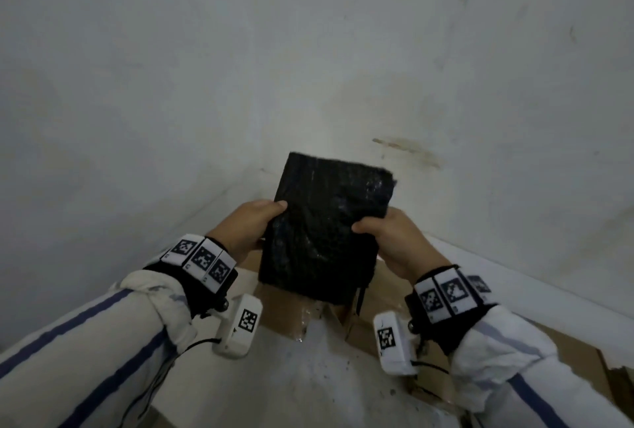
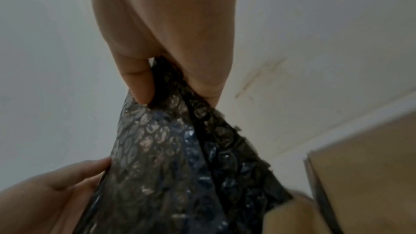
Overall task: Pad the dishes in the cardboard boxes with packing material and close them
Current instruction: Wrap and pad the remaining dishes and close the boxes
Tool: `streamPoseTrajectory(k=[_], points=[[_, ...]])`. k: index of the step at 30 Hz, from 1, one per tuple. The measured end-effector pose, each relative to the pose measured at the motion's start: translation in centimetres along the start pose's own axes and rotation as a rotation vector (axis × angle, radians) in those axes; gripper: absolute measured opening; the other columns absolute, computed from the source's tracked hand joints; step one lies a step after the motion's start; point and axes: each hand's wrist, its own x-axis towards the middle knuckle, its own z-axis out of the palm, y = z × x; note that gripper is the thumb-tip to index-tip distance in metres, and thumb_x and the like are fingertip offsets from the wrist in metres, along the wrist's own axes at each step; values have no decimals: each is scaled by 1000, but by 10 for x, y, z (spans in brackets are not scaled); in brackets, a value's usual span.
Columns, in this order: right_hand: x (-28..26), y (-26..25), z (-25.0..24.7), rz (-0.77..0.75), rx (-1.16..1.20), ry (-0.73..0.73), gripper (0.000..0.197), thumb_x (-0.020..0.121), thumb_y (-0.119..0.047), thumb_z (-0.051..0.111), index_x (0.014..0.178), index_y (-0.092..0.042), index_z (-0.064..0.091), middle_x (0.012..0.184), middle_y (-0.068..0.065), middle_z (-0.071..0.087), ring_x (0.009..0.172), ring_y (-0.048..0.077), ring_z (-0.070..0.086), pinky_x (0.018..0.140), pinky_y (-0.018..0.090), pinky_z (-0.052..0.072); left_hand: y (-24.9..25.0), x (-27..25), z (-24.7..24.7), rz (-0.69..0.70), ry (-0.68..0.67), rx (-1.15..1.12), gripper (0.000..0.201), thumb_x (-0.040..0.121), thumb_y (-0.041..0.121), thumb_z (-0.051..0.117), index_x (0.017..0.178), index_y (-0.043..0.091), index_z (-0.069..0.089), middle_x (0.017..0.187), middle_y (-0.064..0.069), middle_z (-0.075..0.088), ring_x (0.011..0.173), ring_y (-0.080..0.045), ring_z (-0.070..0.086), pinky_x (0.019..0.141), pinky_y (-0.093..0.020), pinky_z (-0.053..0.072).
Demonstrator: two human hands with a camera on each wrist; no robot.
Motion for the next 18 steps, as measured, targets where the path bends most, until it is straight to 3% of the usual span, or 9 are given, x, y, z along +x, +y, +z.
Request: streamPoseTrajectory(k=[2,4,6,10,13,15,18], points=[[-3,19,6,55,-23,-13,14,79,7,58,88,-1,66,100,19,68,96,35,66,89,45,51,-11,-6,-3,-29,65,102,24,97,27,49,98,6,61,87,-9,62,71,-17,56,59,-27,41],[-3,33,11,98,-44,-2,13,78,7,61,86,-1,67,99,21,69,91,35,67,88,45,53,-20,-10,-7,-44,111,193,15,95,20,52,86,8,55,67,-7,48,47,-12,44,45,-21,30],[-2,43,17,125,-41,22,19,76,6,63,93,-3,65,100,20,69,91,35,67,89,47,53,-26,-14,-9,-97,138,183,14,94,11,51,81,8,51,61,-7,40,36,-11,35,36,-16,24],[-5,55,25,84,-44,182,35,82,-9,65,110,-16,46,96,10,66,86,26,67,80,42,56,-31,-22,-12,-202,150,-23,17,96,21,52,85,9,55,71,-9,54,48,-18,51,43,-22,43],[-14,58,30,-40,-128,239,41,85,-10,63,114,-23,37,86,4,63,80,22,66,75,39,56,-33,-21,-18,-226,141,28,18,95,23,54,92,5,53,69,-10,55,42,-16,55,48,-26,48],[-14,59,33,-101,-168,149,42,85,-2,61,112,-26,40,89,6,65,83,23,66,74,38,56,-35,-17,-23,-246,144,107,13,93,18,56,92,5,52,70,-10,54,39,-15,54,44,-24,47],[-7,57,32,-91,-320,-190,55,80,9,59,114,-35,53,110,-3,61,98,17,62,81,28,54,-35,-10,-33,-244,162,250,13,90,12,58,87,5,48,68,-11,50,35,-15,52,38,-22,43]])
